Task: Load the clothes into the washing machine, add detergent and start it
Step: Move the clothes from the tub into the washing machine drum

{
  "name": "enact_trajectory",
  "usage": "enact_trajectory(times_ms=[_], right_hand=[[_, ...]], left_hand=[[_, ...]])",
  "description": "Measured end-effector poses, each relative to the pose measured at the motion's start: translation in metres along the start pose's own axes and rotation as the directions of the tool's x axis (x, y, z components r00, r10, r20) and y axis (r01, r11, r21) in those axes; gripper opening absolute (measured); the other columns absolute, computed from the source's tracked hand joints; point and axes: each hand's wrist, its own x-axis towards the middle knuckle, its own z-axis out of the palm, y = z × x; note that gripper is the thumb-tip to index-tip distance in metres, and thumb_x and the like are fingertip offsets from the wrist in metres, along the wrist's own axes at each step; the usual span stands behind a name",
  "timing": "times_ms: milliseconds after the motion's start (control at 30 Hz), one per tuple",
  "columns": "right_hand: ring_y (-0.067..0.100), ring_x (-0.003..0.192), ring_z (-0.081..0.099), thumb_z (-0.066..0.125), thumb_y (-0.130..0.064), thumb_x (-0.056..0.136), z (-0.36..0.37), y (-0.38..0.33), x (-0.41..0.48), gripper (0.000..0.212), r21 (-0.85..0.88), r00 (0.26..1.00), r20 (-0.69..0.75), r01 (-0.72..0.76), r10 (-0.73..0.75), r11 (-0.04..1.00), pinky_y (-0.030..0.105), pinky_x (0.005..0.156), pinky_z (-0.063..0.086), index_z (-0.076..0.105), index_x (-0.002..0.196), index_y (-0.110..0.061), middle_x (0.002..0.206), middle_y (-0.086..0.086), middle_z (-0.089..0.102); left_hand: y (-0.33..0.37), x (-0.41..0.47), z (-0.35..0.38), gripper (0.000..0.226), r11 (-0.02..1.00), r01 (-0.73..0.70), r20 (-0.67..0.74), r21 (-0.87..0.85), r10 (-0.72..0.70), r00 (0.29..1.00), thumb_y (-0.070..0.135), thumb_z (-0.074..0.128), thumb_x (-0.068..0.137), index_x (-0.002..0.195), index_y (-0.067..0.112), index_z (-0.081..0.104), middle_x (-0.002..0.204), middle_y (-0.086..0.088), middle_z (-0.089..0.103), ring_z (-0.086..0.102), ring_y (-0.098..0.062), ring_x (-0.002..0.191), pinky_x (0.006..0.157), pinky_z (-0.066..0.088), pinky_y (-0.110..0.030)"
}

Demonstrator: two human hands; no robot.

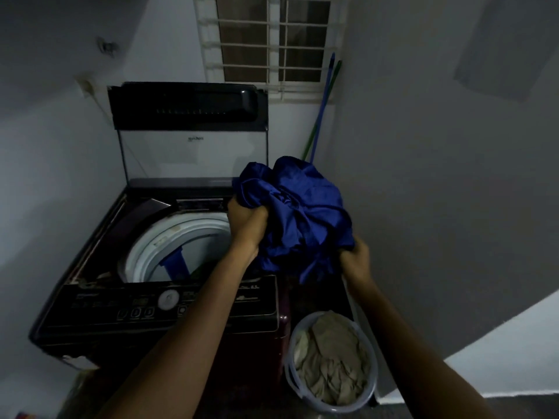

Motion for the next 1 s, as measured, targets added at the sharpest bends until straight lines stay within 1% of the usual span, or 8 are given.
enact_trajectory(times_ms=[100,200,333,467,633,733,867,1000], right_hand=[[0.018,0.073,0.061,0.047,0.0,0.089,0.009,-0.024,0.01,0.02,0.202,0.985,-0.171,0.004,0.031,0.979,0.031,0.062,0.049,0.06,0.101,-0.008,0.086,0.003,0.064],[0.016,0.078,0.067,0.053,-0.003,0.075,0.041,-0.058,0.004,0.044,0.232,0.981,0.191,-0.024,-0.021,0.973,0.031,0.063,0.052,0.054,0.118,-0.006,0.099,0.006,0.067],[0.012,0.114,0.06,0.059,-0.016,0.082,0.09,-0.086,-0.013,0.074,0.113,0.792,0.61,-0.054,-0.027,0.992,0.027,0.089,0.052,0.029,0.148,-0.033,0.133,-0.006,0.056],[0.006,0.129,0.047,0.04,-0.057,0.096,0.118,-0.085,-0.012,0.06,0.161,0.796,0.604,-0.16,0.031,0.974,0.034,0.111,0.037,0.032,0.149,-0.03,0.145,-0.009,0.046],[0.016,0.139,0.038,0.046,-0.083,0.074,0.16,-0.069,0.007,0.096,0.118,0.848,0.53,-0.107,0.029,0.987,0.045,0.117,0.028,0.029,0.15,-0.027,0.152,-0.003,0.039],[0.017,0.142,0.033,0.045,-0.081,0.074,0.18,-0.062,0.016,0.098,0.111,0.864,0.501,-0.117,0.046,0.987,0.045,0.118,0.027,0.024,0.152,-0.025,0.156,-0.001,0.031],[0.012,0.141,0.027,0.036,-0.056,0.098,0.206,-0.06,0.018,0.071,0.12,0.876,0.476,-0.155,0.08,0.981,0.035,0.117,0.025,0.011,0.155,-0.021,0.156,-0.008,0.022],[0.019,0.139,0.031,0.035,-0.047,0.101,0.234,-0.048,0.025,0.07,0.116,0.885,0.453,-0.176,0.106,0.978,0.032,0.105,0.037,-0.006,0.153,-0.023,0.155,-0.003,0.019]], left_hand=[[-0.002,0.014,-0.031,0.025,0.986,-0.035,-0.005,0.166,0.036,0.999,0.017,0.055,0.057,0.082,0.015,0.059,0.079,-0.002,0.064,0.059,-0.017,0.07,0.064,0.05,-0.029],[-0.007,0.024,-0.045,0.035,0.963,-0.041,0.069,0.267,0.024,0.997,0.019,0.057,0.055,0.09,0.015,0.062,0.09,-0.006,0.069,0.065,-0.024,0.081,0.077,0.058,-0.039],[-0.013,0.035,-0.051,0.061,0.939,-0.05,0.151,0.34,-0.002,0.989,0.04,0.071,0.061,0.12,0.026,0.06,0.114,-0.001,0.068,0.065,-0.021,0.103,0.091,0.055,-0.047],[-0.023,0.051,-0.062,0.092,0.951,-0.128,0.181,0.283,0.078,0.98,0.049,0.083,0.059,0.137,0.038,0.037,0.135,0.004,0.054,0.057,-0.017,0.121,0.101,0.05,-0.047],[-0.033,0.063,-0.075,0.092,0.976,-0.129,0.244,0.176,0.084,0.966,0.043,0.074,0.065,0.143,0.042,0.025,0.144,0.004,0.045,0.052,-0.014,0.128,0.106,0.046,-0.043],[-0.03,0.074,-0.081,0.084,0.969,-0.143,0.251,0.201,0.09,0.964,0.045,0.067,0.066,0.142,0.04,0.03,0.141,0.006,0.048,0.052,-0.01,0.126,0.107,0.045,-0.037],[-0.031,0.095,-0.092,0.079,0.939,-0.14,0.184,0.315,0.085,0.979,0.048,0.063,0.066,0.141,0.036,0.039,0.14,0.005,0.051,0.053,-0.013,0.125,0.107,0.045,-0.043],[-0.037,0.121,-0.114,0.085,0.906,-0.119,0.172,0.407,0.052,0.984,0.049,0.063,0.068,0.146,0.029,0.039,0.143,0.001,0.051,0.054,-0.017,0.126,0.106,0.046,-0.043]])
